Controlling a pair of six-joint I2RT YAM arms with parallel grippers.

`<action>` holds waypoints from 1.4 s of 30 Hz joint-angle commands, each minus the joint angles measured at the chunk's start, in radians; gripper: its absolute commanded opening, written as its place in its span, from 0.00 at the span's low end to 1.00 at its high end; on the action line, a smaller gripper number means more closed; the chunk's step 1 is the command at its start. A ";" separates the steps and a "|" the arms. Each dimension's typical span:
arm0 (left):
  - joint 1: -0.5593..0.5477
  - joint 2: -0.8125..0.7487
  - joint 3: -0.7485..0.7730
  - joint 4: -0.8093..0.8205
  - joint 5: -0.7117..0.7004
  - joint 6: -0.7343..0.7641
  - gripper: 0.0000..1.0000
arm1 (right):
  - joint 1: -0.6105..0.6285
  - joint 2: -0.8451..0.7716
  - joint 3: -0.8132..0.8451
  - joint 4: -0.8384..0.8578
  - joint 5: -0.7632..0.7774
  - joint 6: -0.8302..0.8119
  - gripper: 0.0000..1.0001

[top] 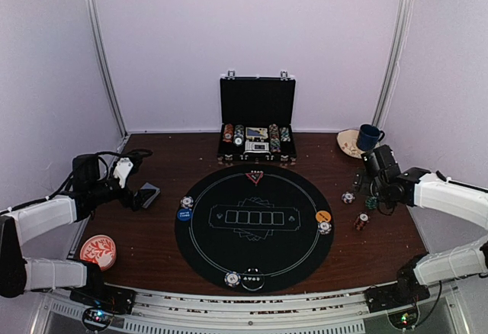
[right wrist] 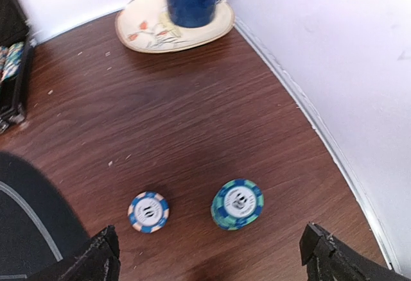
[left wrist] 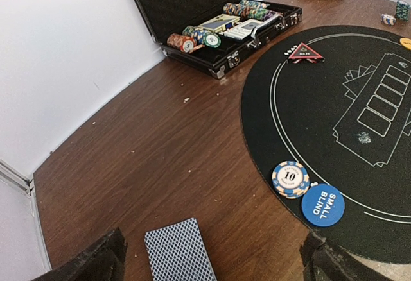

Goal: Distribute texas hold em gaming equipment
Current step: Pick up the pile of poker chips from the pile of poker chips.

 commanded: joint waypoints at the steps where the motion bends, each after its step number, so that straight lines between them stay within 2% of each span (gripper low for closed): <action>1: -0.001 -0.001 -0.002 0.037 0.004 0.008 0.98 | -0.082 0.026 -0.032 0.085 -0.025 0.004 1.00; 12: -0.002 0.002 -0.002 0.037 0.012 0.009 0.98 | -0.199 0.180 -0.057 0.208 -0.062 0.025 0.96; 17: -0.002 -0.001 -0.004 0.037 0.014 0.008 0.98 | -0.253 0.199 -0.067 0.238 -0.115 0.015 0.90; 24: -0.002 -0.012 -0.005 0.035 0.015 0.008 0.98 | -0.261 0.233 -0.071 0.256 -0.177 -0.001 0.83; 42: -0.002 -0.004 -0.005 0.037 0.018 0.007 0.98 | -0.266 0.301 -0.046 0.247 -0.179 -0.007 0.73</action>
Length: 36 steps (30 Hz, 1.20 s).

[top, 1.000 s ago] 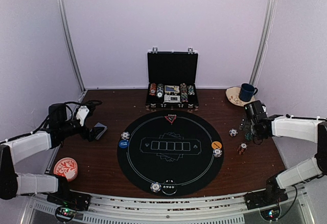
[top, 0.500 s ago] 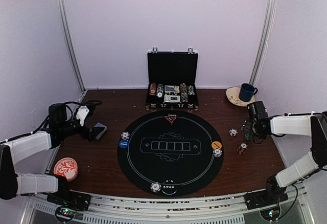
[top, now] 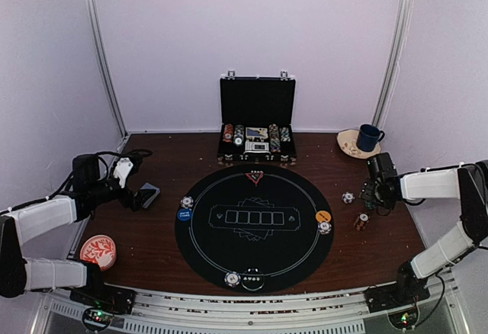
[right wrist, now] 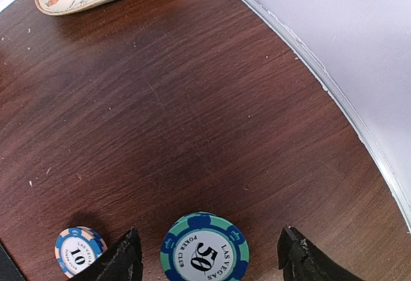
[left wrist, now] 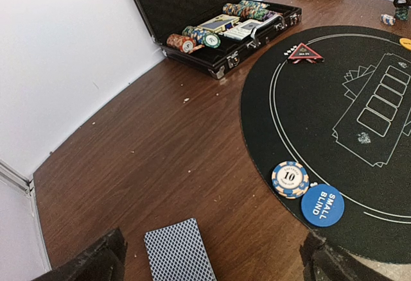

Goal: Distribute texas hold em gaming equipment
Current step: Pick up the pile of poker chips from the pile of poker chips.

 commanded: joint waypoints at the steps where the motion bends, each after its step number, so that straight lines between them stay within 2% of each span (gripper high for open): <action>1: -0.002 -0.004 -0.004 0.037 0.017 0.007 0.98 | -0.009 0.024 0.015 0.004 -0.007 -0.007 0.72; 20: -0.002 -0.003 -0.004 0.038 0.018 0.008 0.98 | -0.011 0.015 0.010 0.009 -0.006 -0.008 0.55; 36: -0.002 0.000 -0.004 0.040 0.021 0.007 0.98 | -0.011 0.011 0.007 0.020 -0.014 -0.018 0.45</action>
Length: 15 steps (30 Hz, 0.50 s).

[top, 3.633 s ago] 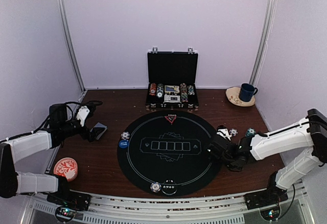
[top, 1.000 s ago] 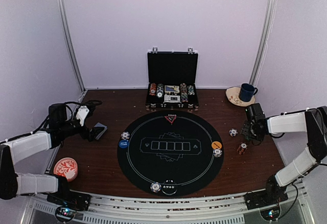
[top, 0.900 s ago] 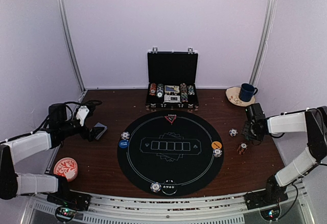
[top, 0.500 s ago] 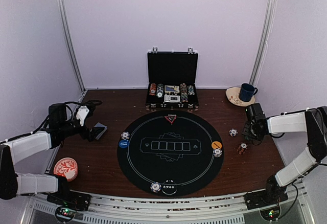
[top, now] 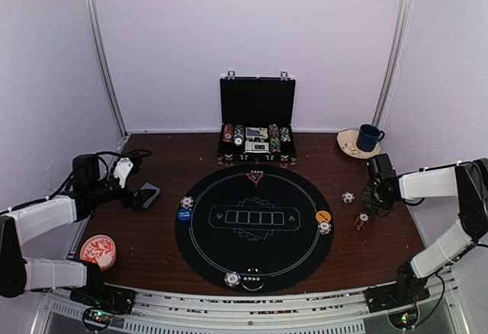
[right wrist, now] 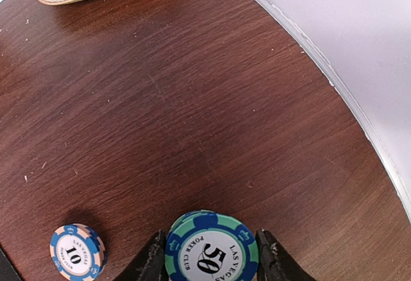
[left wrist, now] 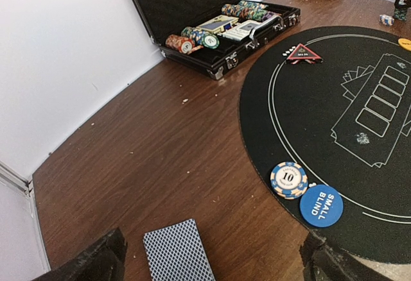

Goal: Distribute texas hold em gaming equipment
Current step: Pick up the pile of poker chips from the pile of poker chips.

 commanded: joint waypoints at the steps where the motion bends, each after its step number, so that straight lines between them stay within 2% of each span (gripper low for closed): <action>1: -0.002 0.000 -0.004 0.040 0.016 0.007 0.98 | -0.009 -0.010 0.006 0.015 0.001 -0.010 0.45; 5: -0.002 0.000 -0.004 0.040 0.016 0.007 0.98 | -0.009 -0.014 0.006 0.014 0.003 -0.014 0.41; 15: -0.002 0.004 -0.002 0.040 0.015 0.007 0.98 | -0.003 -0.062 -0.001 0.017 0.013 -0.021 0.38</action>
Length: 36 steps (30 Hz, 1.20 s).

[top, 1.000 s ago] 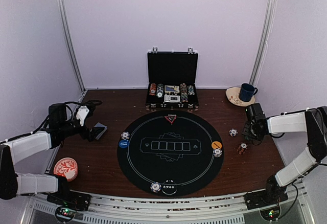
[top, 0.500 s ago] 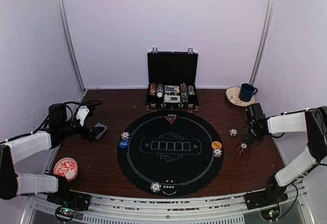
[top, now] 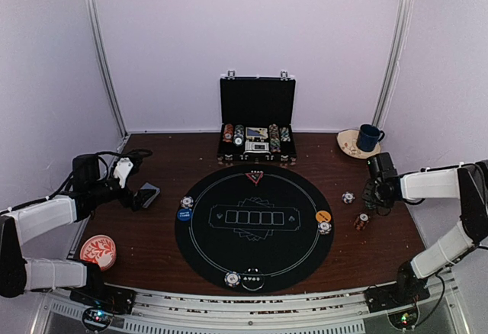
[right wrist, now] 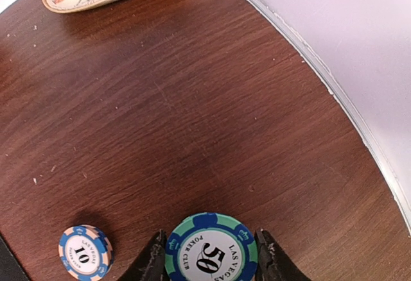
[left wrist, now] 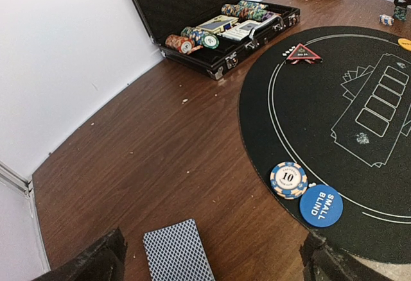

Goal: Distribute texas hold em gaming equipment
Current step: Pick up the pile of poker chips from the pile of poker chips, then place the poker chips pile in the small blind area.

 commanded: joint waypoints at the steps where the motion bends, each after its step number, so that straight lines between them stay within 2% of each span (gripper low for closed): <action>1: -0.002 0.004 -0.002 0.040 0.013 0.007 0.98 | -0.001 -0.047 -0.001 0.014 0.012 -0.010 0.38; 6: -0.002 0.006 -0.002 0.040 0.014 0.008 0.98 | 0.033 -0.068 0.004 0.008 0.037 -0.016 0.38; 10: -0.001 0.010 -0.002 0.043 0.012 0.007 0.98 | 0.112 -0.083 0.031 -0.009 0.066 -0.021 0.38; 15: -0.002 0.018 -0.002 0.046 0.005 0.007 0.98 | 0.253 -0.094 0.096 -0.029 0.087 -0.025 0.38; 19: -0.002 0.020 0.000 0.046 0.004 0.007 0.98 | 0.402 -0.042 0.208 -0.060 0.122 -0.030 0.38; 23: -0.002 0.013 -0.002 0.045 0.005 0.007 0.98 | 0.544 0.082 0.384 -0.097 0.159 -0.051 0.38; 27: -0.002 0.004 -0.003 0.042 0.005 0.007 0.98 | 0.651 0.274 0.575 -0.113 0.172 -0.090 0.39; 36: -0.002 0.001 -0.003 0.042 0.004 0.006 0.98 | 0.759 0.724 1.107 -0.177 0.090 -0.149 0.39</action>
